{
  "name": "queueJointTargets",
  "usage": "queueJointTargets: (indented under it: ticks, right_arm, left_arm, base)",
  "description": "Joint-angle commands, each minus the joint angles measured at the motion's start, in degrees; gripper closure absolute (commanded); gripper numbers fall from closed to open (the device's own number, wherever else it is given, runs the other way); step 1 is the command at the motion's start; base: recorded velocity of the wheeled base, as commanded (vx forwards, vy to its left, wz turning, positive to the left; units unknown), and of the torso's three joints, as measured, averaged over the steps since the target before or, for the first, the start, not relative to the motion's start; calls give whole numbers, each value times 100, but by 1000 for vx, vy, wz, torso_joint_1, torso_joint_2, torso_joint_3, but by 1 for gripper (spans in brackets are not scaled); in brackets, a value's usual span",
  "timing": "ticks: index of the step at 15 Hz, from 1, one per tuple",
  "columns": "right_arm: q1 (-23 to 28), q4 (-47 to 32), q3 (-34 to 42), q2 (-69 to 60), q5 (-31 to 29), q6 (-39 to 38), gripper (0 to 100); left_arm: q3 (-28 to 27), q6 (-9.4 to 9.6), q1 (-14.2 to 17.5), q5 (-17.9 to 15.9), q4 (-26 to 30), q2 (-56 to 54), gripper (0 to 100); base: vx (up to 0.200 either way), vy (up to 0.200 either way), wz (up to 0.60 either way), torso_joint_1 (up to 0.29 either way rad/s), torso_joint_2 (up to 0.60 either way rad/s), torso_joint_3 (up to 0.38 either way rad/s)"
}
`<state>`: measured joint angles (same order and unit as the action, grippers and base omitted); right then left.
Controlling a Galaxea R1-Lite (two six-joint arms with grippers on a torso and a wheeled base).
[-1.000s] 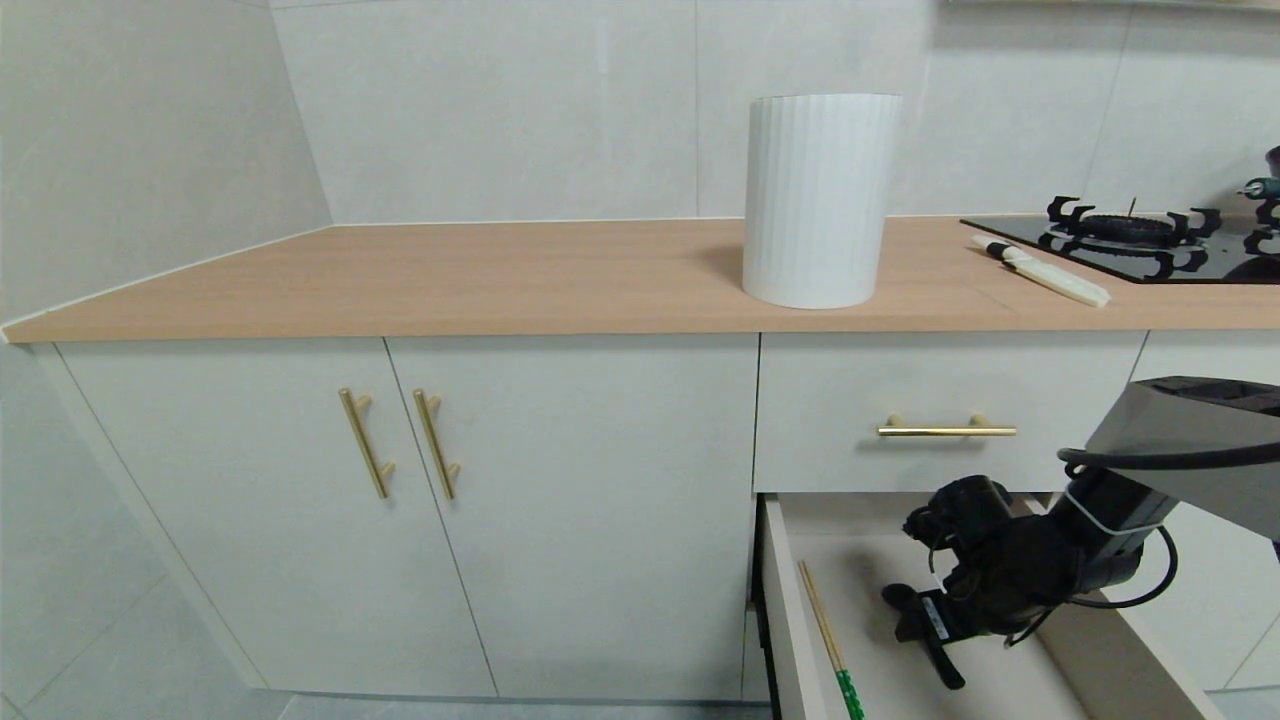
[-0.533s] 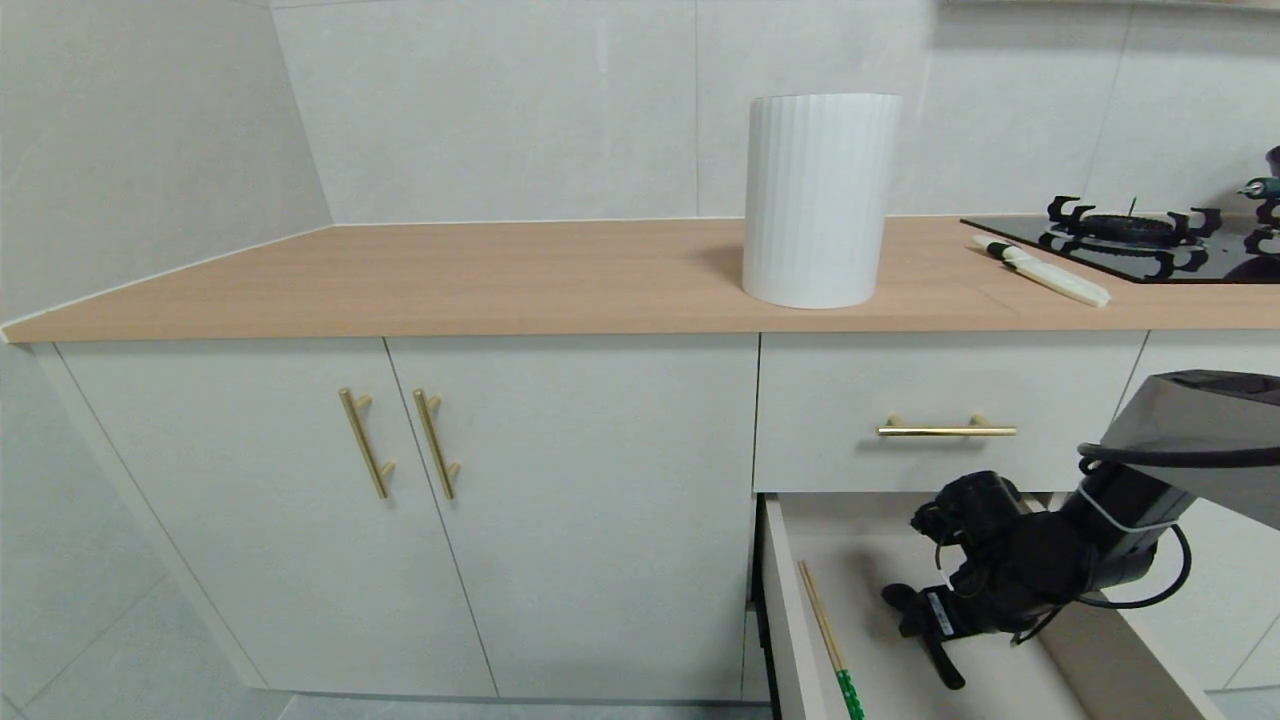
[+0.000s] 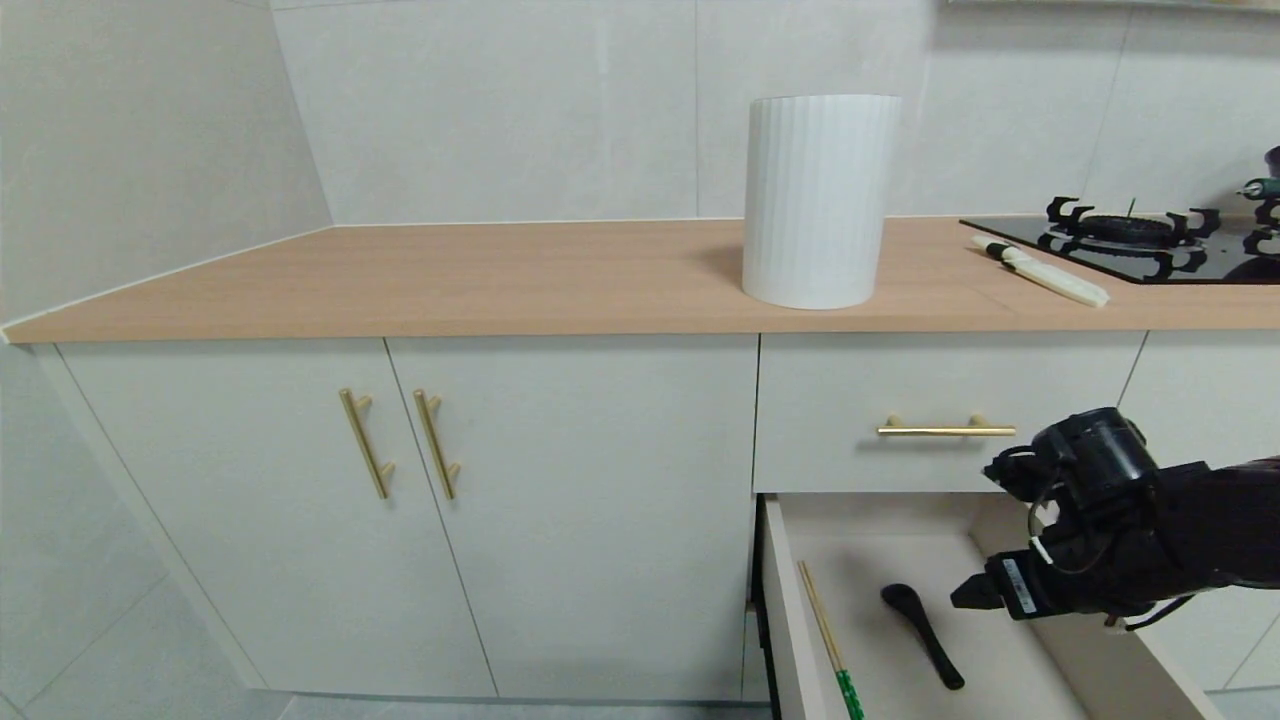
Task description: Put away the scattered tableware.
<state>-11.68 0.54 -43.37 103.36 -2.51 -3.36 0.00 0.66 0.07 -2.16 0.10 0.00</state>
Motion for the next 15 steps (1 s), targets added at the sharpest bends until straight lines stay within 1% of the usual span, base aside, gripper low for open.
queueJointTargets:
  ticks: [1,3,4,7,11,15]
  right_arm:
    - [-98,-54,207,-985,5,20,0]
    - [-98,-247,259,-1416,5,46,0]
    - [-98,-317,268,-1477,5,55,0]
    - [-98,-361,321,-1635,-4,169,0]
    - [-291,-361,514,-1934,23,328,0]
    - [-449,-361,593,-1952,-4,345,0]
  left_arm:
    - [0,4,1,-4,-1,0,0]
    - [0,40,1,-4,-1,0,0]
    - [0,-4,1,-4,-1,0,0]
    - [0,13,1,-4,-1,0,0]
    - [0,4,1,-4,-1,0,0]
    - [0,4,1,-4,-1,0,0]
  base:
    - [0,0,0,0,0,0]
    - [0,0,0,0,0,0]
    - [0,0,0,0,0,0]
    - [0,0,0,0,0,0]
    - [-200,0,0,6,1,5]
    - [-200,0,0,-2,2,4]
